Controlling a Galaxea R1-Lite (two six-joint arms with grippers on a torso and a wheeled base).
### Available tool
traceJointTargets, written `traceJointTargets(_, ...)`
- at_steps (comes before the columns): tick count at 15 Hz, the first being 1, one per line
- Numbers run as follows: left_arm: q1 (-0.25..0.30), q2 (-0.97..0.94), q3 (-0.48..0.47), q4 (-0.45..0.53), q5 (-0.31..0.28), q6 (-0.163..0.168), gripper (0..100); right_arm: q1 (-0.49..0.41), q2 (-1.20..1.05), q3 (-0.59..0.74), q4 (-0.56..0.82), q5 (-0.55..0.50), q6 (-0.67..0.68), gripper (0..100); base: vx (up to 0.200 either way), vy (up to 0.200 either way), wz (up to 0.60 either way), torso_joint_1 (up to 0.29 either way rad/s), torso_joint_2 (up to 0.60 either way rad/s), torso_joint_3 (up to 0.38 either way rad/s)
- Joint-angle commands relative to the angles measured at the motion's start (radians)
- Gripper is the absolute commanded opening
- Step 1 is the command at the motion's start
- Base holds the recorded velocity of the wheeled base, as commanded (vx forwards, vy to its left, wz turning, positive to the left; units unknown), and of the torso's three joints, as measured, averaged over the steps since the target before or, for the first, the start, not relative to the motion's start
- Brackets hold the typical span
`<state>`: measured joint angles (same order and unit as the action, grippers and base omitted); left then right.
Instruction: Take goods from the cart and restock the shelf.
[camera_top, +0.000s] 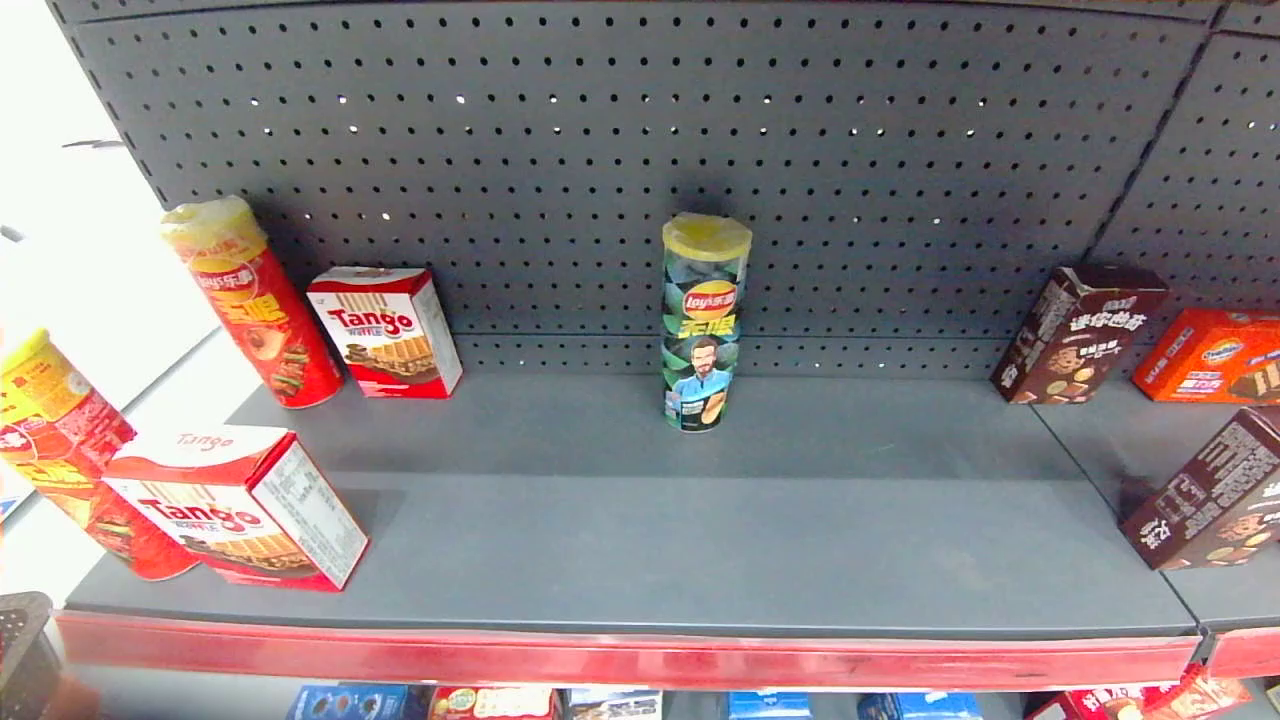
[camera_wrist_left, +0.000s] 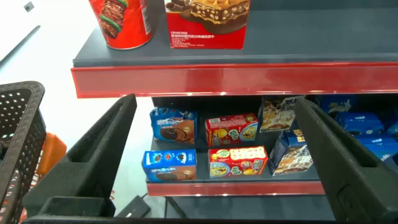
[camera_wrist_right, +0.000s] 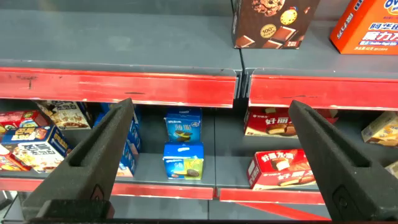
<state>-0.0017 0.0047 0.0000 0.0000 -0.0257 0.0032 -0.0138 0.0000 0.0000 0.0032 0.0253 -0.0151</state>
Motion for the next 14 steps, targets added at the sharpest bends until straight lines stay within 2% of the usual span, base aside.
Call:
traceJointTargets(1, 0.000, 0.001, 0.000, 0.000, 0.000, 0.000, 100, 0.000, 0.000, 0.000, 0.000, 0.001, 0.000, 100, 0.000, 0.000, 0.00, 0.000, 0.00, 0.000)
traceJointTargets(2, 0.000, 0.000, 0.000, 0.000, 0.000, 0.000, 100, 0.000, 0.000, 0.000, 0.000, 0.001, 0.000, 100, 0.000, 0.000, 0.00, 0.000, 0.00, 0.000)
traceJointTargets(14, 0.000, 0.001, 0.000, 0.000, 0.000, -0.002, 100, 0.000, 0.000, 0.000, 0.000, -0.001, 0.000, 100, 0.000, 0.000, 0.60, 0.004, 0.00, 0.002)
